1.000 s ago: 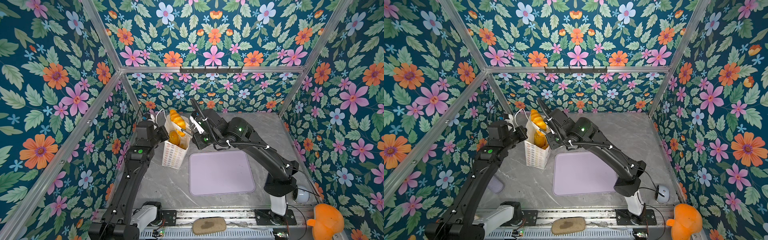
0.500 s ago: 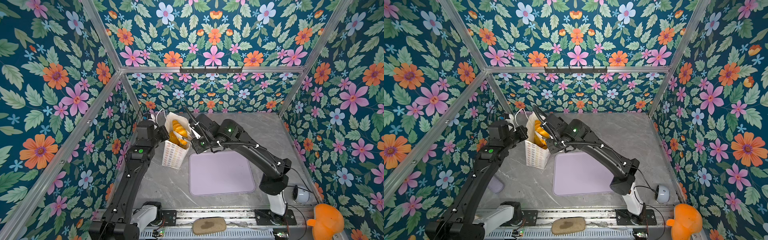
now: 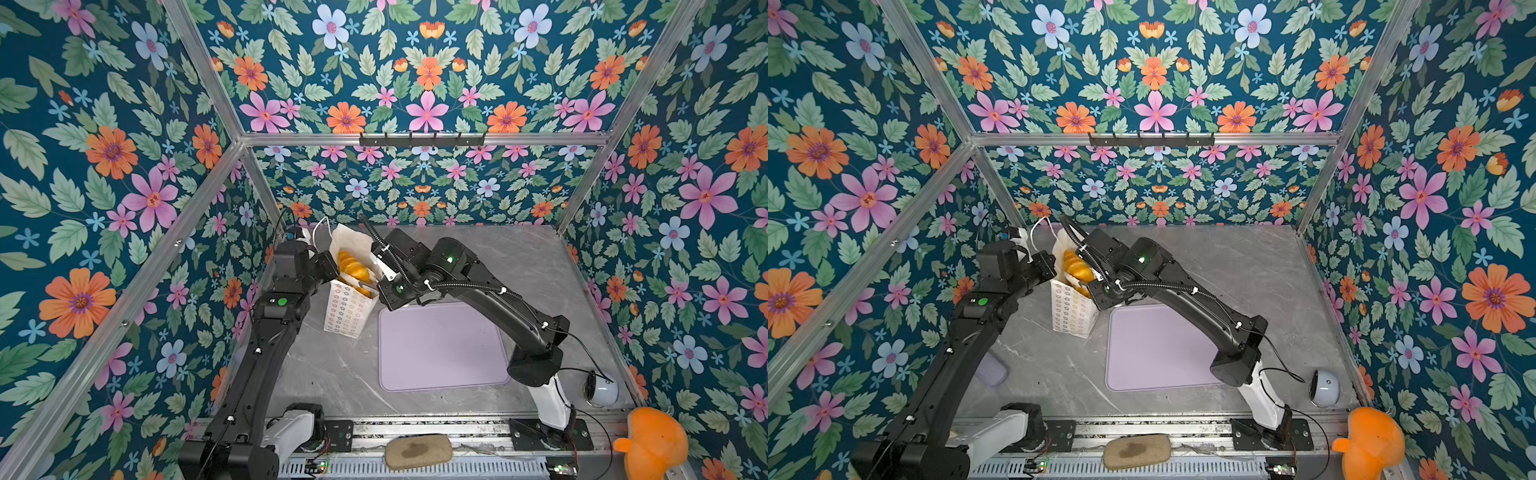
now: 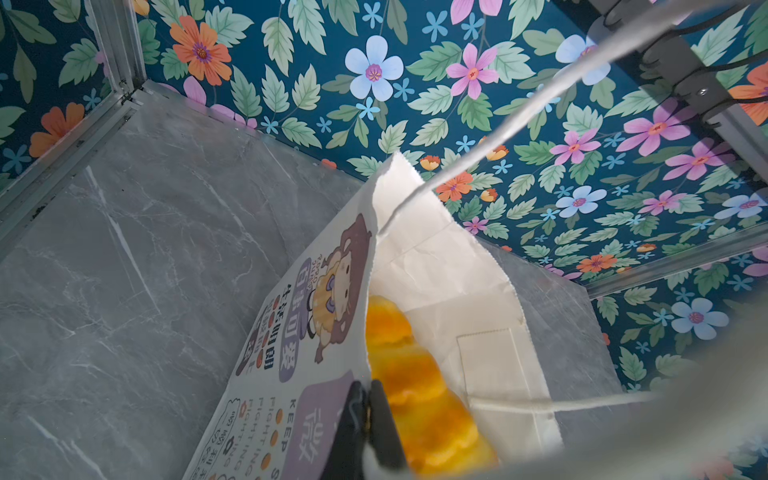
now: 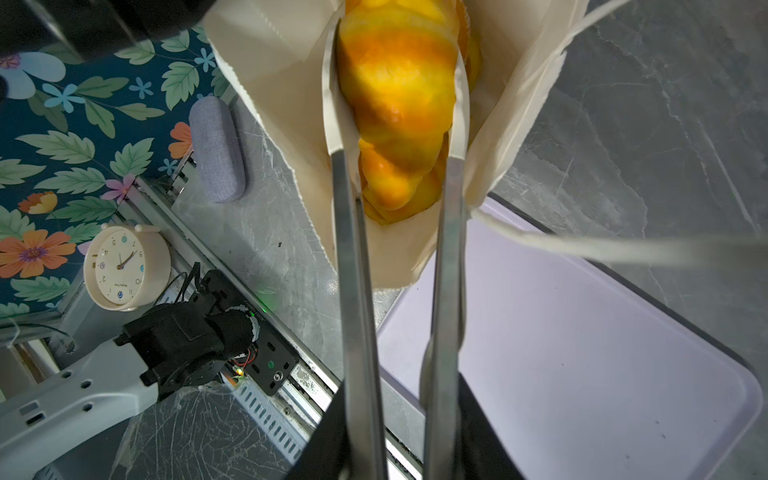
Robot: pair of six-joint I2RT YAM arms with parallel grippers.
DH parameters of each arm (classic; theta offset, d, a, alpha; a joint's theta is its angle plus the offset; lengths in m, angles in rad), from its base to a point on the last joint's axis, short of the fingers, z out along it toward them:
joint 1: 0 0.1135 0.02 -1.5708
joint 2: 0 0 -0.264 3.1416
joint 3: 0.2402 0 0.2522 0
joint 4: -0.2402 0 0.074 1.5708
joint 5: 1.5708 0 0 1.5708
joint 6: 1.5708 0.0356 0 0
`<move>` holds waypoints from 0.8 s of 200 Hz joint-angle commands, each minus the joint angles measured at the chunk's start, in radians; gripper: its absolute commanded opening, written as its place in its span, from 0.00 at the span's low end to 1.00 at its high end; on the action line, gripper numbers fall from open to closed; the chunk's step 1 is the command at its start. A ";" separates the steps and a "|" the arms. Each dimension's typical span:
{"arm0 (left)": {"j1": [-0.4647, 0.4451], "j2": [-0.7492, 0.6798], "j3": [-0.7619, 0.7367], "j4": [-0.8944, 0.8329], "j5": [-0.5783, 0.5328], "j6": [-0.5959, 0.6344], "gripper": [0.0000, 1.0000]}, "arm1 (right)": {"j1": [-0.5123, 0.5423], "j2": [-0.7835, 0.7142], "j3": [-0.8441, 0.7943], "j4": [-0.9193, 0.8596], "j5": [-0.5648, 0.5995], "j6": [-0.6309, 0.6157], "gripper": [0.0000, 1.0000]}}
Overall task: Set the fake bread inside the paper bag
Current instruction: 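Open the tongs to release the croissant and withdraw them from the bag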
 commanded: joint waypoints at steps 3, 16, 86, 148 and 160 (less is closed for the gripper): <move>0.002 -0.001 -0.002 0.035 0.000 -0.003 0.00 | 0.002 -0.013 0.010 0.021 -0.009 -0.029 0.38; 0.002 -0.001 -0.003 0.037 0.000 -0.004 0.00 | 0.001 -0.017 0.017 0.023 -0.011 -0.037 0.39; 0.002 -0.002 -0.012 0.043 -0.005 -0.006 0.00 | 0.000 -0.036 0.091 0.010 -0.011 -0.073 0.45; 0.002 0.004 -0.013 0.059 0.024 -0.018 0.00 | -0.001 -0.076 0.061 0.044 -0.024 -0.088 0.45; 0.002 0.001 -0.014 0.060 0.021 -0.020 0.00 | -0.001 -0.078 0.072 0.039 -0.027 -0.090 0.45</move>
